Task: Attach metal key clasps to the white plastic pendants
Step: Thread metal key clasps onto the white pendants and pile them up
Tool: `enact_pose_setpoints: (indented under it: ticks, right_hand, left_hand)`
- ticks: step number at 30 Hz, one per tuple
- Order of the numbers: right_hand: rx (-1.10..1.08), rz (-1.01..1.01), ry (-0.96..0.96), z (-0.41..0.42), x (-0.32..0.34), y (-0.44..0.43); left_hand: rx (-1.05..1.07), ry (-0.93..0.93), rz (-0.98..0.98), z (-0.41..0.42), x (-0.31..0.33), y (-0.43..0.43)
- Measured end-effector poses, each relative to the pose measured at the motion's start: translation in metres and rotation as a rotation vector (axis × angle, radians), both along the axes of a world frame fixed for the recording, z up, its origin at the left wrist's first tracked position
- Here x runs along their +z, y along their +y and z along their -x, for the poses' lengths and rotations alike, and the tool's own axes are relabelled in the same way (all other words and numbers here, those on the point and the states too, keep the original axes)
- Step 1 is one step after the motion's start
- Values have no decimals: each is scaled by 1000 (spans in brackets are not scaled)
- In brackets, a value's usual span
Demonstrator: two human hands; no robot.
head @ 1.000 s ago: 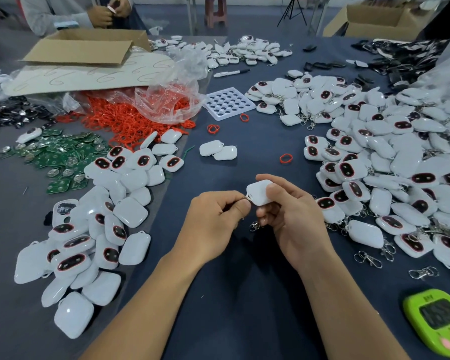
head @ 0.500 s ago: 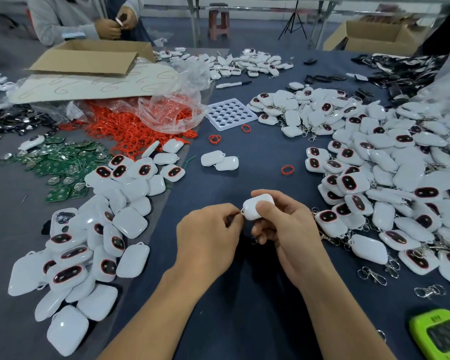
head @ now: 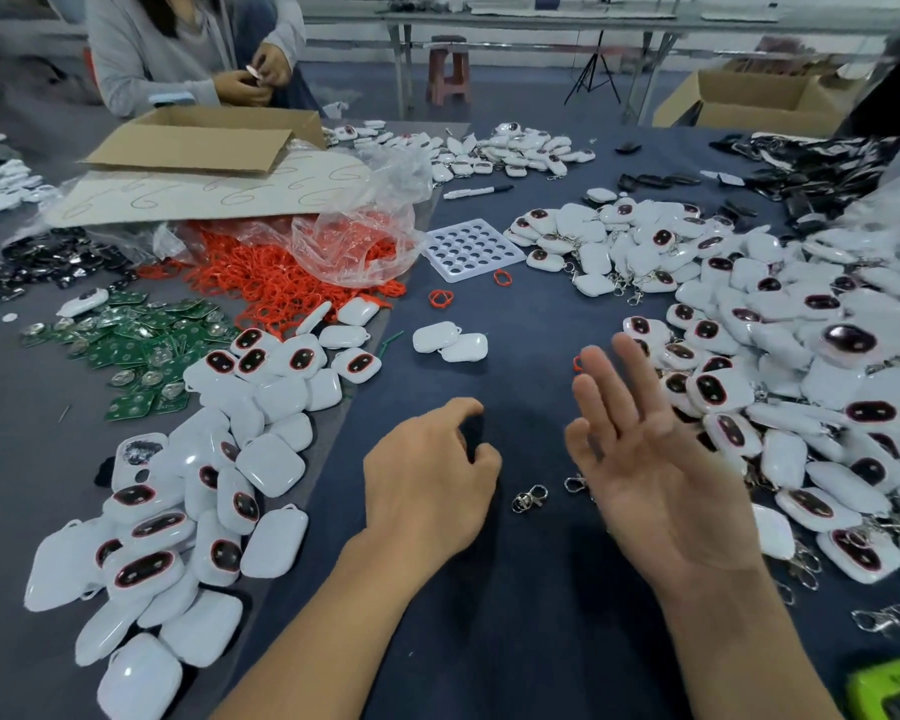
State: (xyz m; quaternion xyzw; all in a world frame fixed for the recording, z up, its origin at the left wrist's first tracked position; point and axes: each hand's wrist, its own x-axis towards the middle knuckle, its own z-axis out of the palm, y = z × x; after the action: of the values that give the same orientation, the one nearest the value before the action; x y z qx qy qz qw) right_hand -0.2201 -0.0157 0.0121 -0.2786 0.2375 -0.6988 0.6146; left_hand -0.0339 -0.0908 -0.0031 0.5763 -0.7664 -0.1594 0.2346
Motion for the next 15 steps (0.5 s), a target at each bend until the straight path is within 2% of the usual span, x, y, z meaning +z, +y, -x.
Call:
enact_pose_setpoints:
  ticks: [3, 7, 11, 13, 15]
  right_hand:
    - [20, -140, 167, -19, -5, -7]
    - [33, -182, 338, -29, -5, -9]
    - [15, -186, 271, -29, -5, -7]
    - [15, -182, 251, -29, -6, -6]
    - [18, -180, 246, -29, -5, -7]
  left_hand:
    - [-53, 7, 85, 3, -4, -21]
    - [-108, 83, 73, 10, -5, -51]
    - [-67, -41, 15, 23, 1, -80]
    - [-83, -42, -27, 26, 3, -90]
    - [-85, -13, 10, 26, 0, -90]
